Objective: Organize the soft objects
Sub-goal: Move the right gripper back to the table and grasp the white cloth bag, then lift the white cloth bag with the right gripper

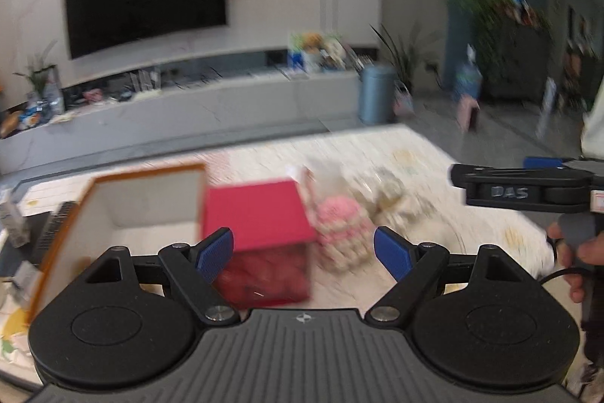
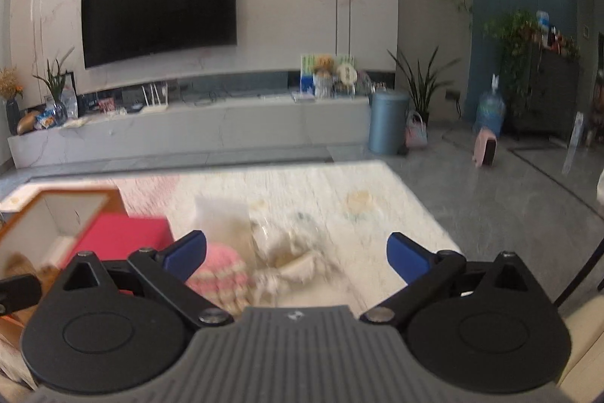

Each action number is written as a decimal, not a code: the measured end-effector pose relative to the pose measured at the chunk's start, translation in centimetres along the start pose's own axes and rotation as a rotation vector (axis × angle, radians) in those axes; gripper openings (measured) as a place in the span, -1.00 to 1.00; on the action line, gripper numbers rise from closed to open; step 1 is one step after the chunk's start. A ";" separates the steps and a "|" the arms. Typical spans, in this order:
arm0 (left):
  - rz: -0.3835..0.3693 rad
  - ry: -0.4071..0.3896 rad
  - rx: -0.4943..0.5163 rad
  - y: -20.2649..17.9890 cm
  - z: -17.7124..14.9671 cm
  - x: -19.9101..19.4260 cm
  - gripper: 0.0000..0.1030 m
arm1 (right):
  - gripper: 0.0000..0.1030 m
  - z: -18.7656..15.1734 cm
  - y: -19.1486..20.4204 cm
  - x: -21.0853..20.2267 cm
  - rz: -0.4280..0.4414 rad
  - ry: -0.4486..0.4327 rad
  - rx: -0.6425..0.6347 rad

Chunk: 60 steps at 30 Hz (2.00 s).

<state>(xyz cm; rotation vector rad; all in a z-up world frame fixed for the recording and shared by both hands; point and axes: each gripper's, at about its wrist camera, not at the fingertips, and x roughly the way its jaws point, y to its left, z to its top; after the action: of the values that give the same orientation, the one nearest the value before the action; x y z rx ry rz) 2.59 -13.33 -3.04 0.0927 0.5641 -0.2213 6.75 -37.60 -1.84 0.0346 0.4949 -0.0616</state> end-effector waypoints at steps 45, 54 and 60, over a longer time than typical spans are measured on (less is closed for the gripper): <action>-0.084 0.231 0.032 -3.9 -7.7 11.4 0.92 | -0.59 -6.8 -0.9 11.7 -0.072 0.229 0.190; -0.080 0.207 0.032 -4.0 -7.0 10.5 0.92 | -0.70 -5.2 -4.9 8.4 -0.201 0.163 0.166; -0.028 0.124 0.051 -4.1 -6.1 9.0 0.92 | -0.60 -6.3 -5.8 10.4 -0.177 0.185 0.137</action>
<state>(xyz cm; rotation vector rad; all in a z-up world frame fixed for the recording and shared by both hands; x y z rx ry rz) 5.81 -18.07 -13.15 0.1485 0.6833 -0.2580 12.54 -43.60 -12.48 0.1314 0.6771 -0.2670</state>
